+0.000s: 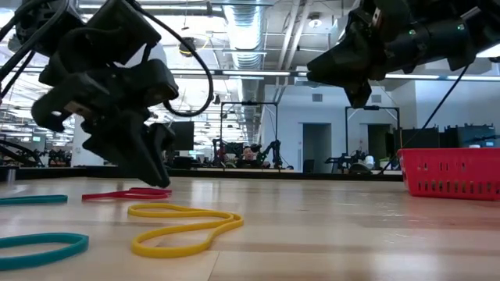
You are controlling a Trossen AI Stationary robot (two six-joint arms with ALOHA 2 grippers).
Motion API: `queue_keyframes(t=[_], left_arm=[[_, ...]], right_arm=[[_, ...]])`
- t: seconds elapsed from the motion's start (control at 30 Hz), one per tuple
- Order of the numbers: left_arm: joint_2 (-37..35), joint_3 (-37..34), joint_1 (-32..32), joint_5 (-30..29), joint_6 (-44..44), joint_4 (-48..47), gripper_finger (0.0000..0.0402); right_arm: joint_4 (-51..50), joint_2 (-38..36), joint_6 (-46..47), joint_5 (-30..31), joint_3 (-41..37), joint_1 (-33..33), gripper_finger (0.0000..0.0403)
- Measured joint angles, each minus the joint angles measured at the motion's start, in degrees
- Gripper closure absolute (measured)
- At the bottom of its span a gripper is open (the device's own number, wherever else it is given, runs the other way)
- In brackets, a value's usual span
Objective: Pick and place rubber bands into bin
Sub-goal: Put the red rubber band into the basket
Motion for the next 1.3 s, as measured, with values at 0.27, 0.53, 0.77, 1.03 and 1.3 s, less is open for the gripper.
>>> queue_keyframes(t=[0.27, 0.53, 0.77, 1.03, 1.3], left_arm=[[2.43, 0.13, -0.59, -2.29, -2.44, 0.71, 0.031], [5.83, 0.22, -1.42, -3.46, -2.5, 3.24, 0.0311], [6.07, 0.07, -1.41, -4.36, 1.74, 5.63, 0.0374], [6.48, 3.3, -0.17, -12.39, 10.83, 11.25, 0.04], [6.6, 16.02, 4.99, -15.53, 17.86, 12.07, 0.0401]], right_arm=[[0.0, -0.01, 0.0, -0.18, 0.0, 0.72, 0.0316], [0.0, -0.01, 0.0, -0.18, -0.02, 0.68, 0.0316], [0.0, -0.01, -0.04, -0.14, 0.0, 0.68, 0.0316], [0.03, -0.01, -0.42, 0.24, -0.02, -0.07, 0.0316], [3.83, -2.46, -0.44, 0.4, -0.06, -0.86, 0.0316]])
